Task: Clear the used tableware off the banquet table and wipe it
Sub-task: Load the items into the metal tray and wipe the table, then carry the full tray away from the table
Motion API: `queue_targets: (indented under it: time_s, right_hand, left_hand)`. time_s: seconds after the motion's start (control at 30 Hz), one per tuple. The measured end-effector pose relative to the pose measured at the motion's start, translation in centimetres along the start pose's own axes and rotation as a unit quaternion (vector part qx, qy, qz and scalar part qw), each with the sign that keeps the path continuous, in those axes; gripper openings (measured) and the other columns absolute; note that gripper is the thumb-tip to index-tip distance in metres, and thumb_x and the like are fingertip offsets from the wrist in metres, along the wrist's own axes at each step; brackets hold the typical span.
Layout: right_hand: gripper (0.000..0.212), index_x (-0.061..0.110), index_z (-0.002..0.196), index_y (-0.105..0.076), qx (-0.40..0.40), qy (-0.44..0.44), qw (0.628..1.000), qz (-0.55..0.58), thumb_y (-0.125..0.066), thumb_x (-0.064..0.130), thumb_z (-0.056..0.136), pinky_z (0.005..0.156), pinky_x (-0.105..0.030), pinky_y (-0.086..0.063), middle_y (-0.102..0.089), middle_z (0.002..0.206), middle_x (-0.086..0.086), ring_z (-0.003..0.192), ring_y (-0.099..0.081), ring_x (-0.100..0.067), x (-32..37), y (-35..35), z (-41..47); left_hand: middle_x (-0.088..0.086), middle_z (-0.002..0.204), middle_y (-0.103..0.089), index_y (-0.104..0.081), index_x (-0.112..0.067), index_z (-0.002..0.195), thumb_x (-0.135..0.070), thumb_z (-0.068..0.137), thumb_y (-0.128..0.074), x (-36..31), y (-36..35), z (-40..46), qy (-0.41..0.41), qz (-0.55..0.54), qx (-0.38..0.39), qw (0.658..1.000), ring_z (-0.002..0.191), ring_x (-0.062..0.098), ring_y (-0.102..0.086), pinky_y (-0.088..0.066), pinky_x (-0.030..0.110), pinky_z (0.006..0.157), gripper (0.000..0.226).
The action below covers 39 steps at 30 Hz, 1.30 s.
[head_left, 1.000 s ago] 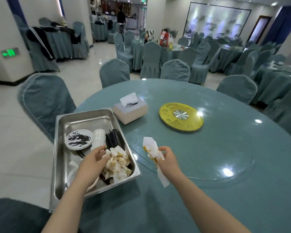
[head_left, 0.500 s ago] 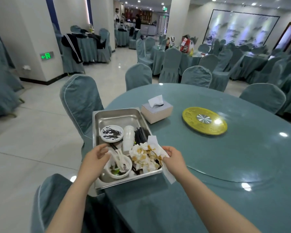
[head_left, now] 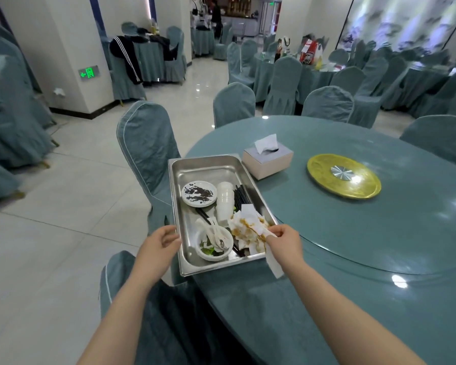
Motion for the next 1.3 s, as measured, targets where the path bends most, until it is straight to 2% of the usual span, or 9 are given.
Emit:
queue_targets:
  time_s: [0.3, 0.5, 0.63, 0.7, 0.83, 1.0, 1.17, 1.23, 1.3]
  right_hand:
    - [0.012, 0.02, 0.085, -0.057, 0.007, -0.005, 1.0, -0.016, -0.066, 0.026, 0.079, 0.053, -0.025, -0.035, -0.061, 0.081, 0.003, 0.07, -0.055, -0.012, 1.0, -2.2, 7.4]
    - [0.011, 0.025, 0.083, -0.052, 0.005, 0.019, 1.0, -0.01, -0.063, 0.027, 0.083, 0.053, -0.022, -0.034, -0.057, 0.078, 0.009, 0.07, -0.053, -0.006, 2.3, -3.8, 13.3]
    - [0.01, 0.021, 0.095, -0.054, 0.024, 0.0, 0.999, 0.04, -0.06, 0.025, 0.087, 0.067, -0.03, -0.048, -0.061, 0.086, 0.003, 0.078, -0.059, -0.014, 1.5, -6.0, 16.7]
    - [0.011, 0.019, 0.097, -0.055, 0.035, -0.001, 0.998, 0.047, -0.058, 0.027, 0.089, 0.064, -0.026, -0.046, -0.061, 0.087, 0.004, 0.08, -0.06, -0.012, 0.7, -7.0, 17.6]
    - [0.007, 0.022, 0.095, -0.058, 0.048, 0.021, 0.999, 0.004, -0.054, 0.02, 0.089, 0.059, -0.019, -0.039, -0.062, 0.089, 0.007, 0.08, -0.058, -0.008, -1.1, -7.5, 18.8]
    - [0.021, 0.016, 0.109, -0.059, 0.023, 0.064, 0.989, -0.128, -0.057, 0.019, 0.088, 0.08, -0.027, -0.039, -0.055, 0.106, 0.001, 0.095, -0.049, -0.014, -3.5, -5.4, 20.1]
    - [0.042, 0.015, 0.131, -0.047, 0.108, 0.008, 0.981, -0.163, -0.048, 0.035, 0.094, 0.076, -0.035, -0.045, -0.062, 0.098, -0.007, 0.089, -0.058, -0.024, -6.6, -5.5, 20.0]
    - [0.038, 0.017, 0.131, -0.047, 0.127, 0.011, 0.978, -0.168, -0.042, 0.033, 0.097, 0.071, -0.033, -0.042, -0.062, 0.09, -0.004, 0.083, -0.059, -0.024, -6.7, -6.1, 19.7]
    - [0.038, 0.019, 0.134, -0.046, 0.131, 0.014, 0.979, -0.157, -0.041, 0.028, 0.097, 0.073, -0.032, -0.042, -0.064, 0.1, -0.003, 0.087, -0.059, -0.023, -6.4, -6.4, 19.5]
  left_hand:
    - [-0.004, 0.113, -0.066, -0.054, -0.017, 0.127, -0.02, 0.09, -0.061, 0.7, -1.7, 4.9, 0.037, 0.034, 0.001, 0.999, 0.105, 0.011, -0.061, -0.046, 0.031, 0.094, 0.038]
    - [-0.005, 0.113, -0.065, -0.055, -0.02, 0.126, -0.02, 0.09, -0.061, 0.3, -3.7, 8.8, 0.058, 0.051, -0.011, 0.997, 0.105, 0.01, -0.06, -0.044, 0.026, 0.088, 0.036]
    - [-0.005, 0.116, -0.065, -0.055, -0.02, 0.126, -0.018, 0.091, -0.06, 0.6, -5.0, 10.7, 0.082, 0.068, -0.017, 0.994, 0.106, 0.011, -0.059, -0.046, 0.03, 0.09, 0.035]
    - [-0.005, 0.117, -0.064, -0.054, -0.021, 0.127, -0.019, 0.091, -0.06, 1.1, -5.4, 11.4, 0.091, 0.077, -0.019, 0.993, 0.106, 0.011, -0.059, -0.047, 0.033, 0.092, 0.036]
    - [-0.005, 0.121, -0.064, -0.055, -0.021, 0.128, -0.021, 0.091, -0.061, 2.6, -6.0, 12.4, 0.104, 0.088, -0.029, 0.99, 0.107, 0.01, -0.059, -0.043, 0.027, 0.092, 0.037]
    - [-0.001, 0.135, -0.054, -0.051, -0.019, 0.133, -0.023, 0.09, -0.06, 5.2, -5.3, 13.3, 0.126, 0.133, -0.103, 0.978, 0.121, 0.018, -0.05, -0.042, 0.035, 0.095, 0.044]
    - [0.0, 0.103, -0.063, -0.048, -0.016, 0.13, -0.023, 0.087, -0.059, 7.9, -6.1, 14.3, 0.183, 0.12, -0.069, 0.973, 0.08, 0.011, -0.059, -0.043, 0.024, 0.06, 0.045]
    - [0.0, 0.098, -0.062, -0.047, -0.019, 0.13, -0.023, 0.085, -0.061, 8.5, -6.1, 14.8, 0.202, 0.115, -0.06, 0.971, 0.082, 0.018, -0.06, -0.046, 0.03, 0.065, 0.047]
    - [-0.001, 0.099, -0.065, -0.05, -0.028, 0.124, -0.02, 0.081, -0.065, 8.7, -6.1, 15.0, 0.209, 0.086, -0.057, 0.972, 0.087, 0.023, -0.063, -0.051, 0.038, 0.079, 0.046]
Point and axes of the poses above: each hand's wrist, its own z-axis towards the middle knuckle, its own y-axis out of the back of the hand, x = y × z, the point moved 8 cm from there along z, towards the middle knuckle
